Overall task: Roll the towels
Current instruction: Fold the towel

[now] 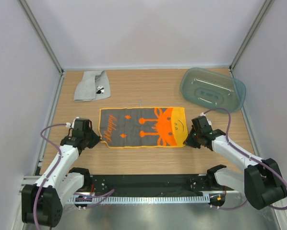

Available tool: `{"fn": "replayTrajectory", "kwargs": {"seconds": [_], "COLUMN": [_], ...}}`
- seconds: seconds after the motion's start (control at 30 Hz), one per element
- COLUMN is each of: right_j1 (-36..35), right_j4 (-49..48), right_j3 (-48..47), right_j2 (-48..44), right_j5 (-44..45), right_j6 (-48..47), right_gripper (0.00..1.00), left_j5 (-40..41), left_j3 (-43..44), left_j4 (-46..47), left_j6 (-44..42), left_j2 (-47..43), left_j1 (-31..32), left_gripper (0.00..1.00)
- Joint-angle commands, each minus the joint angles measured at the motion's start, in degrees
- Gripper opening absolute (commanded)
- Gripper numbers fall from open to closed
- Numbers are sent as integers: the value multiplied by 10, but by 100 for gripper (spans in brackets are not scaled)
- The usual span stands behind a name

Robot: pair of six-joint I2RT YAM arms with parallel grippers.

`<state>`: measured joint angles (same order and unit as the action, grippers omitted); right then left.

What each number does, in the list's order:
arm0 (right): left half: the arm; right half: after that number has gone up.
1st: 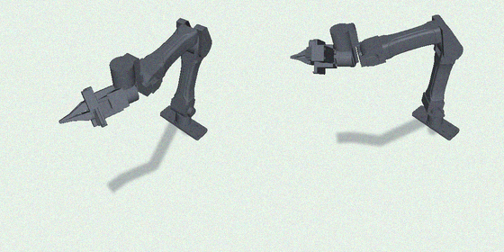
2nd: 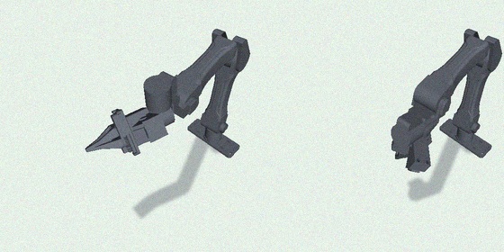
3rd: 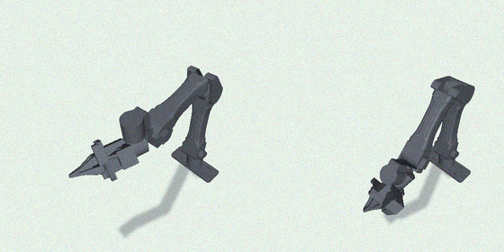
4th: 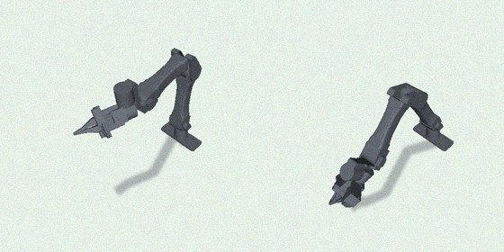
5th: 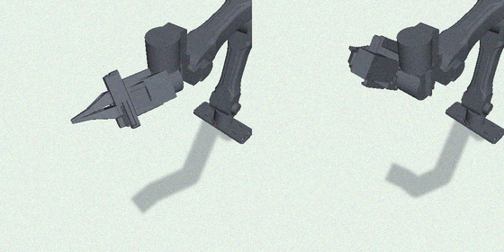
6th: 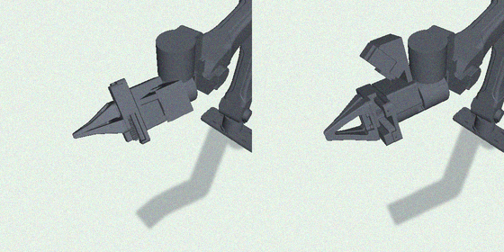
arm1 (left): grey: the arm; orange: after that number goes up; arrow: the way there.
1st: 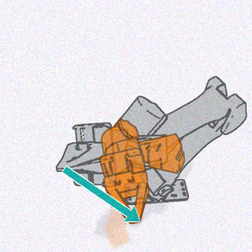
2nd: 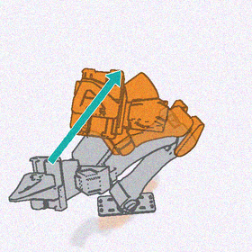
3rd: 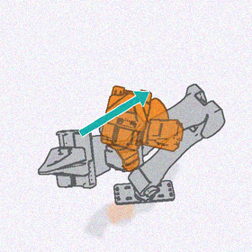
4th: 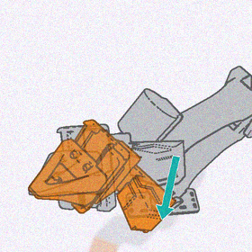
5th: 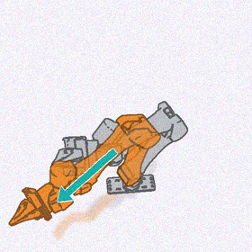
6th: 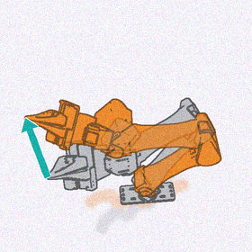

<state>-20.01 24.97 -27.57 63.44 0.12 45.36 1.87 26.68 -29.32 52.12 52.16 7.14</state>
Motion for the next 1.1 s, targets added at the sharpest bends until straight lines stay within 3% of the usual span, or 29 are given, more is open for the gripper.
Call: {"fn": "replayTrajectory", "kwargs": {"seconds": [0.0, 0.57, 1.07], "right_j1": [1, 1, 13], "right_j4": [39, 130, 120], "right_j3": [-17, -85, -278], "right_j2": [-38, -137, 72], "right_j5": [16, 13, 55], "right_j6": [-4, 2, -62], "right_gripper": [1, 1, 1], "left_j5": [-9, -22, 23], "left_j3": [23, 77, 263], "left_j4": [-14, -89, -74], "left_j6": [5, 7, -49], "left_j2": [-21, -87, 134], "left_j1": [2, 3, 2], "left_gripper": [0, 0, 0]}}
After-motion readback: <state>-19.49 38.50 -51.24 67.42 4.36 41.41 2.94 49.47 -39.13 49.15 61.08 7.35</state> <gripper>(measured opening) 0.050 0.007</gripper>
